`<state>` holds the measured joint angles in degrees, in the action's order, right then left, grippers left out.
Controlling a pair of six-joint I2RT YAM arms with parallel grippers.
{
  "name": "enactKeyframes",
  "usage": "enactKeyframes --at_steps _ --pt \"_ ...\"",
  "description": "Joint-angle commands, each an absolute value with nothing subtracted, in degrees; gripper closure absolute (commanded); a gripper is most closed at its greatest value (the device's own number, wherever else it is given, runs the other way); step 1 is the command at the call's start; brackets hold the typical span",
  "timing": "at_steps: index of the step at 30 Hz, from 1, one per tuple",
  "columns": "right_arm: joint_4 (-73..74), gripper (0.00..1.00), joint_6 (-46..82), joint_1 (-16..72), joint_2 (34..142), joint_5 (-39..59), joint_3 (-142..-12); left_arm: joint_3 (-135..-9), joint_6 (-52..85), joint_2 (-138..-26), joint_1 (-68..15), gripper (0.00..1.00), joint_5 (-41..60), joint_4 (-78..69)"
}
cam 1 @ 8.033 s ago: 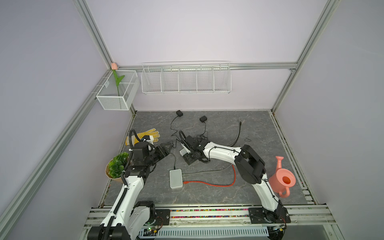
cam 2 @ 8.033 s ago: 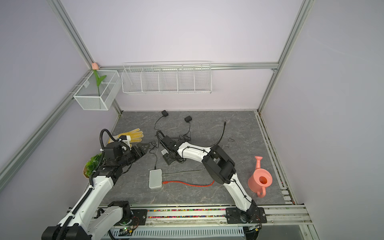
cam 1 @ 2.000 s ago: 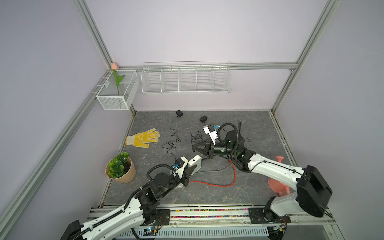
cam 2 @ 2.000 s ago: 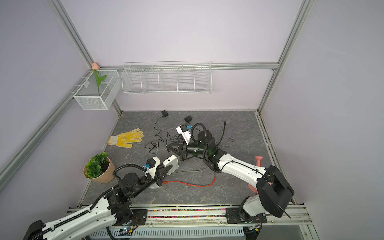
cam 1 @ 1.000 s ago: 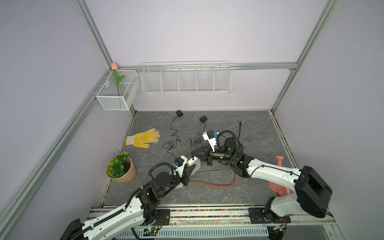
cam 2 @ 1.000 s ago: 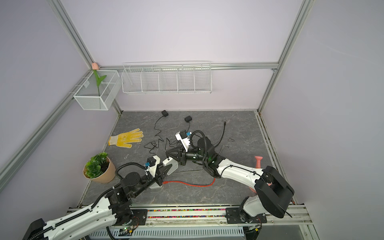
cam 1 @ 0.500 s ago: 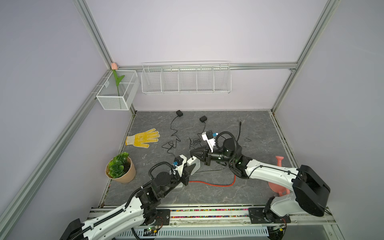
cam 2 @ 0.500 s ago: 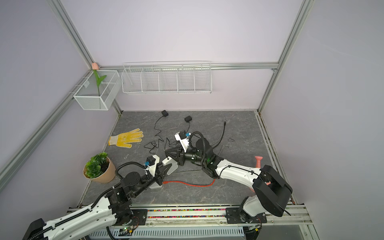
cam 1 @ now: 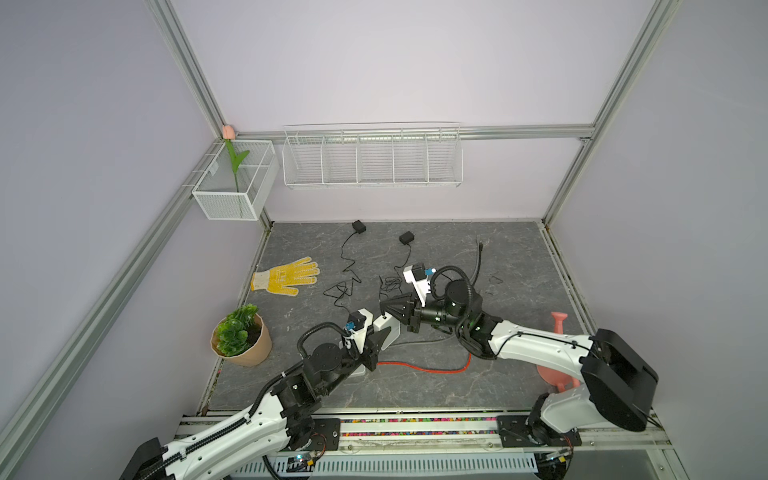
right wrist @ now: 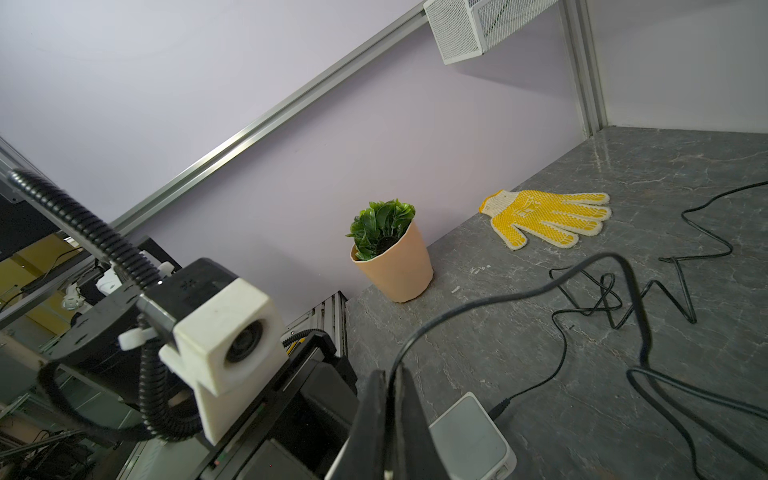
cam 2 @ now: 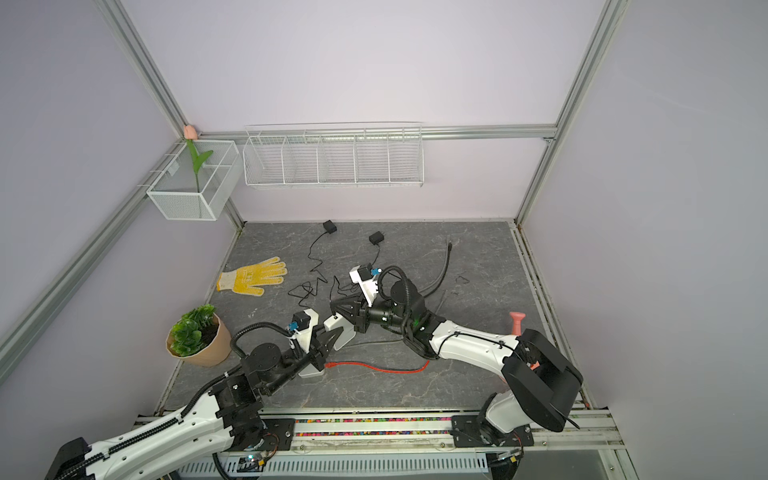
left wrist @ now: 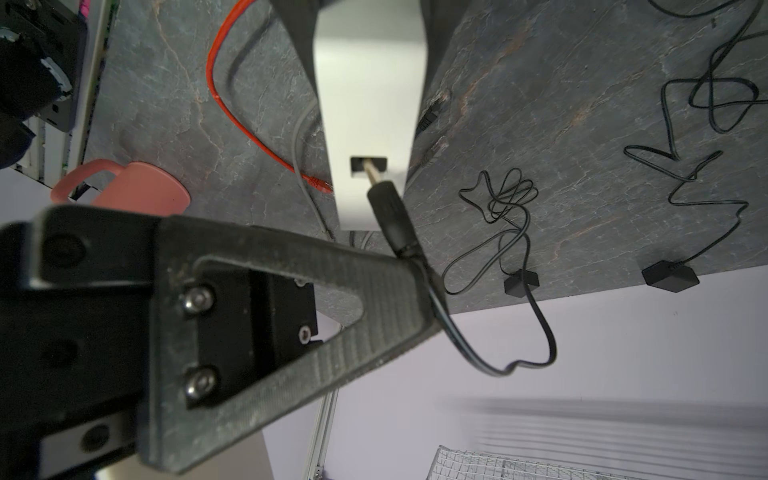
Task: Insert the plug into the switch port
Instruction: 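Align the black plug tip into the router port with the right gripper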
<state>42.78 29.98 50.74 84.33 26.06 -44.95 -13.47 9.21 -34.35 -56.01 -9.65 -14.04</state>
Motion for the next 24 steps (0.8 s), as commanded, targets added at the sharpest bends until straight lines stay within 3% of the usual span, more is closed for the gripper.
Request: enactKeyframes --at_steps 1,10,24 --pt "44.3 0.93 29.0 51.3 84.4 24.9 -43.6 -15.8 11.3 -32.7 -56.3 1.00 -12.1 -15.3" --pt "43.2 0.93 27.5 53.0 84.2 24.4 -42.4 -16.8 14.9 -31.2 -56.2 1.00 -16.9 -13.8" --pt "36.3 0.93 24.8 54.5 84.1 20.7 -42.3 -17.9 14.6 -30.6 -56.1 1.00 -16.3 -12.7"
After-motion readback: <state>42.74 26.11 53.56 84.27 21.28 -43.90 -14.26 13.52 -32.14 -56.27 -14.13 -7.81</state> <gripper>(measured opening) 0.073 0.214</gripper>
